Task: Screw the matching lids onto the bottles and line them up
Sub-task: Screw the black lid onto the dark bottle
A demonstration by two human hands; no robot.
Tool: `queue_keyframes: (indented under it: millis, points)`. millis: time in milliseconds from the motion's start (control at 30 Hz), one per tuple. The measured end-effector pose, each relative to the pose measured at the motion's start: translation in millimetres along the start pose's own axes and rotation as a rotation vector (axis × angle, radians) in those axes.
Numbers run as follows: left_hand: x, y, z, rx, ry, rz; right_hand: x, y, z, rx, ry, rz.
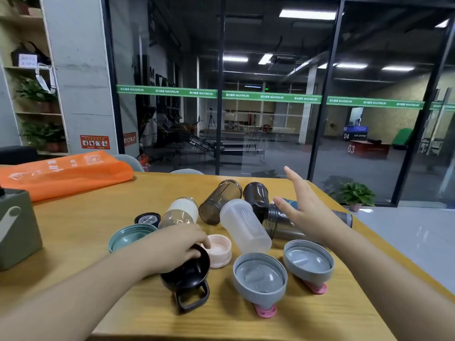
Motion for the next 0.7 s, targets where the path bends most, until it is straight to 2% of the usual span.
queue_keyframes:
  millis: [267,467,567,700]
  points:
    - [4,4,-7,0.037,-0.055,-0.228,8,9,0,0.036,-0.013,-0.004]
    - [12,5,-10,0.044,-0.055,-0.204,8,14,-10,0.052,0.001,0.022]
    - [15,-5,-16,-0.011,-0.058,-0.226,5,17,-19,0.088,0.019,0.048]
    - [17,-37,-18,-0.152,-0.074,-0.07,3,23,-34,0.144,0.035,0.07]
Point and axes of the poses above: each hand's wrist, its own z-axis away from the middle knuckle, its own y-axis out of the palm, x = y × z, the point moved 10 cm from there along -z, towards the middle knuckle, and after that the axes turned 7 degrees about x, right-handed, at the moved point
